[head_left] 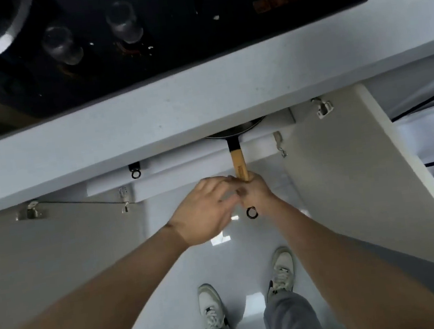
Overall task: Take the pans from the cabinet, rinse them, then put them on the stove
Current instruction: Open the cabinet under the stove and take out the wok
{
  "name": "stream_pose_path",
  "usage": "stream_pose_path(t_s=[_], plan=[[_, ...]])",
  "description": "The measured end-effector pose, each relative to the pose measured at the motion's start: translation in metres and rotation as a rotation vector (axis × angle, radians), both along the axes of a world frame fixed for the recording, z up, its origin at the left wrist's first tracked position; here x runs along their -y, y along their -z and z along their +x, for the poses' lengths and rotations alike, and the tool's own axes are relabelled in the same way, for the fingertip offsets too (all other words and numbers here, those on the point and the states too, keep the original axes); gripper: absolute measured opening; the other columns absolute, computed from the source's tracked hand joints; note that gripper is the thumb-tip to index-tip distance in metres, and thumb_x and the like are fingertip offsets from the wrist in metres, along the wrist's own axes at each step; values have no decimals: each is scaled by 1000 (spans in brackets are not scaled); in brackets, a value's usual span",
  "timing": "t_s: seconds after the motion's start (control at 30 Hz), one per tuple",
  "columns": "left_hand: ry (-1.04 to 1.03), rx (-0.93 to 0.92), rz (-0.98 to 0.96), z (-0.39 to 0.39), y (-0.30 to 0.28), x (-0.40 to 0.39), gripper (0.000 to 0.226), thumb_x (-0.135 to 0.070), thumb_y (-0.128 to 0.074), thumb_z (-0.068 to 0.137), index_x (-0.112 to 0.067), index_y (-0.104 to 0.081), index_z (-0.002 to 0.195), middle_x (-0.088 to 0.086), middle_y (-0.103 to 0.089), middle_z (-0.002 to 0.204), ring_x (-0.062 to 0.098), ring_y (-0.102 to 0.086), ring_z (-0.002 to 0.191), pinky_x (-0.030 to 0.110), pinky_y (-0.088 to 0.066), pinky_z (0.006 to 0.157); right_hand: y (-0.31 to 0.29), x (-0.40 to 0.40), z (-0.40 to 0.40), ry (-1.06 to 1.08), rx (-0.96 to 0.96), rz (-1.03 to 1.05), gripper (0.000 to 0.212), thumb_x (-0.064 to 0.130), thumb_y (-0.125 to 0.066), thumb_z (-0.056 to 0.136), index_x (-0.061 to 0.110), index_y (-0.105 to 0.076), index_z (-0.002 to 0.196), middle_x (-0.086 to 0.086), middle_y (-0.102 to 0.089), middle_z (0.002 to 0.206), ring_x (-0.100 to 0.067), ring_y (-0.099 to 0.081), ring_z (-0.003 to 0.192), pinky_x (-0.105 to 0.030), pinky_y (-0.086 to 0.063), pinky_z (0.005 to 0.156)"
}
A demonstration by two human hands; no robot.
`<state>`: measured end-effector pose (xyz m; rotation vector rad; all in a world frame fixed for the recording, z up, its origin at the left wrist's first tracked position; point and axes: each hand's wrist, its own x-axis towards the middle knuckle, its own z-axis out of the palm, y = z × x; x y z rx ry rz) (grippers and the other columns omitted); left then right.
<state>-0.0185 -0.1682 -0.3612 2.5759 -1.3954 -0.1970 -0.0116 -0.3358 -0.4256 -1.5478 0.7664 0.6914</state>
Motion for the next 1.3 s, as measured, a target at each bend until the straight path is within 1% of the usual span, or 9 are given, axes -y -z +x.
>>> stream_pose_path(t_s=[0.07,0.13,0.23,0.3,0.4,0.53,0.7,1.1,1.3], plan=[[-89,2,88,8,30,4,32,-29,-51,95,-20,-63,124,4,-59,126,28,-52,118,35,-35,102,6,-4,-10,70,-70,57,15,15,-61,96,12,-55,82,-5,-53,58,-14,-46,39,-21,-38,39],[-370,-185,130,16,51,23,38,-40,-43,99,-20,-59,127,3,-61,124,27,-56,114,35,-39,98,13,0,-23,67,-136,85,17,18,-65,93,11,-54,81,-7,-52,57,-16,-48,39,-24,-43,41],[-1087,-936,-96,33,63,66,62,-66,-40,94,-16,-54,127,2,-69,112,20,-64,103,33,-51,88,21,13,-32,83,-293,201,18,17,-71,88,2,-61,89,-9,-57,58,-23,-62,49,-37,-62,62],[-1243,-1338,-330,46,72,90,56,-60,-59,88,-10,-63,112,7,-73,104,19,-70,92,34,-58,84,30,20,-33,102,-312,197,23,17,-71,86,-2,-64,97,-11,-61,64,-25,-65,54,-42,-63,71],[-1326,-1565,-559,52,85,115,22,-29,-72,89,-8,-66,93,8,-68,76,17,-64,64,30,-58,65,35,21,-37,49,-188,137,17,22,-68,88,5,-65,92,-10,-65,71,-17,-57,44,-27,-52,47],[-1487,-1626,-615,49,94,125,35,-35,-70,90,-16,-54,66,-1,-48,54,12,-46,46,24,-49,49,34,20,-40,27,-199,96,13,17,-64,85,5,-63,82,-7,-56,59,-15,-50,42,-25,-45,45],[-1595,-1591,-603,27,75,125,24,-21,-64,89,-15,-54,68,-1,-42,51,13,-37,44,22,-40,45,16,10,-57,27,-335,65,10,14,-62,82,5,-62,85,-7,-55,61,-18,-50,46,-24,-46,46],[-1493,-1668,-346,-101,-22,61,36,-16,-54,91,-18,-45,56,-3,-42,42,10,-37,35,18,-39,42,-108,-63,-184,136,-401,57,14,5,-59,84,5,-56,69,-11,-51,51,-20,-46,39,-22,-42,41],[-1365,-1700,-242,-183,-80,16,35,-12,-54,92,-15,-47,59,-2,-43,39,10,-39,32,16,-39,38,-176,-116,-267,185,-430,21,9,12,-60,77,5,-58,72,-8,-54,47,-23,-52,48,-30,-46,56]])
